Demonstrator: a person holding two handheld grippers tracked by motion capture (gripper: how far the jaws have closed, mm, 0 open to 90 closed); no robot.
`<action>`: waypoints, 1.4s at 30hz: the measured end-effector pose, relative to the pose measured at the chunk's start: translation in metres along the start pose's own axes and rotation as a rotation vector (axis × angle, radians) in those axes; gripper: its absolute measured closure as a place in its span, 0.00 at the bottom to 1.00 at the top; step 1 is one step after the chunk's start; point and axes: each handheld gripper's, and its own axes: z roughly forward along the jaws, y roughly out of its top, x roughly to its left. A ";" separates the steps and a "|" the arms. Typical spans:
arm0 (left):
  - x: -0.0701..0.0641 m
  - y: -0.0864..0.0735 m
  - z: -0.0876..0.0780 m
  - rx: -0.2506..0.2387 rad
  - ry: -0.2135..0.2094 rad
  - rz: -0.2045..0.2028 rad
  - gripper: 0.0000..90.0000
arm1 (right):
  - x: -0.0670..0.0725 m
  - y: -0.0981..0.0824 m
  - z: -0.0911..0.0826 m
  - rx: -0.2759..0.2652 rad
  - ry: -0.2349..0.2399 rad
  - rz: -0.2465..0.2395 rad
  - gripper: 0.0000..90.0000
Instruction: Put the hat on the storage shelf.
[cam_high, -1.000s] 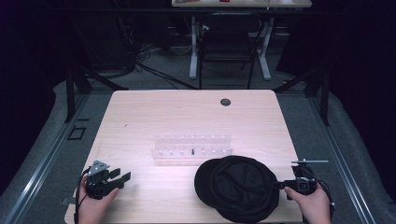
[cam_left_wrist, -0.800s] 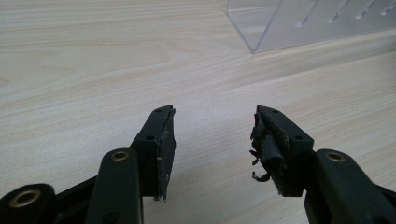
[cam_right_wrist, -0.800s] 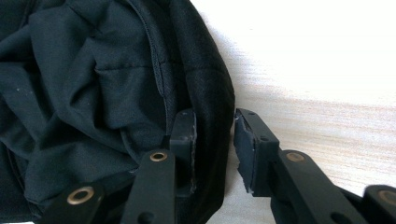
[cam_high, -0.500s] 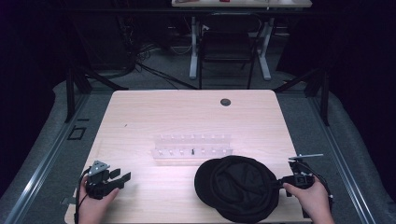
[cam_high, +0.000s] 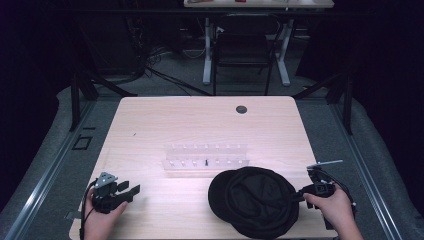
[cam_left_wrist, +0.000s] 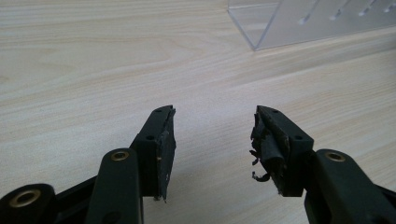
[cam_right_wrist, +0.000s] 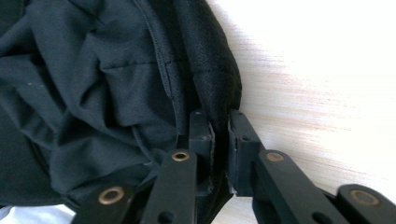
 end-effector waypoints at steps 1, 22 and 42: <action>0.000 0.000 0.000 0.000 -0.001 0.000 0.54 | 0.000 0.000 0.000 0.000 0.000 0.000 0.92; -0.001 0.000 0.000 0.001 -0.001 0.004 0.54 | -0.001 0.006 -0.028 -0.031 0.276 0.030 0.97; -0.002 0.000 0.000 0.004 0.001 0.013 0.54 | 0.017 0.010 -0.049 -0.034 0.400 0.055 0.97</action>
